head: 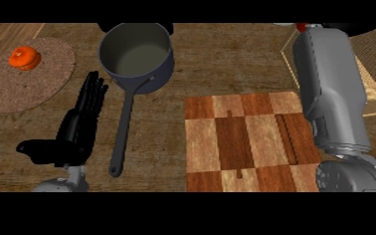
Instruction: Pick the can from the cutting board and place it in the basket
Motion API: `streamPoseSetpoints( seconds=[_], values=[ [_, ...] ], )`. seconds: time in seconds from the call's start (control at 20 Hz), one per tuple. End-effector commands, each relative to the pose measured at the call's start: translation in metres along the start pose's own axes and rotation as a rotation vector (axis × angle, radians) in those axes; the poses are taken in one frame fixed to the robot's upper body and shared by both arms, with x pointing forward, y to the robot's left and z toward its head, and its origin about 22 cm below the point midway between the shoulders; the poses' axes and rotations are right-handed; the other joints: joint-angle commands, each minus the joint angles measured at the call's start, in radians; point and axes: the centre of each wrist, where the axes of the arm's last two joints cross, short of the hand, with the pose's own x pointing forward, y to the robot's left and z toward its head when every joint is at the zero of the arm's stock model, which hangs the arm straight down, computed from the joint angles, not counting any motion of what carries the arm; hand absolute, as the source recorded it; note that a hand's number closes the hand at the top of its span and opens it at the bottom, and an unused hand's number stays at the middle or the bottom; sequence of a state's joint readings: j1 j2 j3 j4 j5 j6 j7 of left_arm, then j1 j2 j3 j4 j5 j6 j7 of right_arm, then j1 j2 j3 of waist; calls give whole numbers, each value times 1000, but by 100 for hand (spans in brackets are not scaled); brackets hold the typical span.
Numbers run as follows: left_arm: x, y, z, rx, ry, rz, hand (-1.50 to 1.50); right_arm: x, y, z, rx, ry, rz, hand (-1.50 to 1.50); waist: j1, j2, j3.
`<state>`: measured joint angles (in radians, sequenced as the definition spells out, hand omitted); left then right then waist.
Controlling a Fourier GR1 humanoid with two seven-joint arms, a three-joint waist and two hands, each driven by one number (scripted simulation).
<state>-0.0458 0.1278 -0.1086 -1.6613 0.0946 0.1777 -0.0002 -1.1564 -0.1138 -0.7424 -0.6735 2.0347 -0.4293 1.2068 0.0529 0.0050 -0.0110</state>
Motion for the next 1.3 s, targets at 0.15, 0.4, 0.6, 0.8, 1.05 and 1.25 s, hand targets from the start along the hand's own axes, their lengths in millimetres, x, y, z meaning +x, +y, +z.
streamPoseSetpoints(
  seconds=[0.15, 0.4, 0.6, 0.8, 1.05, 1.25],
  values=[
    [8, 12, -1, 19, -6, -12, 0, -29, 33, 2, 36, 206, 60, 150, -22, 4, 11],
    [8, 3, -5, 19, -10, -12, 0, -47, 45, -12, 22, 225, 4, 150, -18, 11, 12],
    [8, -5, 4, -16, -4, 0, 0, -58, 52, -19, 20, 242, 10, 150, -12, 9, 12],
    [-2, 4, 3, 22, 6, -10, 0, -68, 58, -11, 49, 263, -38, 150, -32, 2, 11],
    [1, 4, 2, 23, 8, -10, 0, -81, 66, -13, 22, 360, -50, 150, -25, 4, 12],
    [-7, -10, 8, 19, -2, -8, 0, -86, 78, 11, 75, 292, -22, -150, -30, 3, 11]
  ],
)
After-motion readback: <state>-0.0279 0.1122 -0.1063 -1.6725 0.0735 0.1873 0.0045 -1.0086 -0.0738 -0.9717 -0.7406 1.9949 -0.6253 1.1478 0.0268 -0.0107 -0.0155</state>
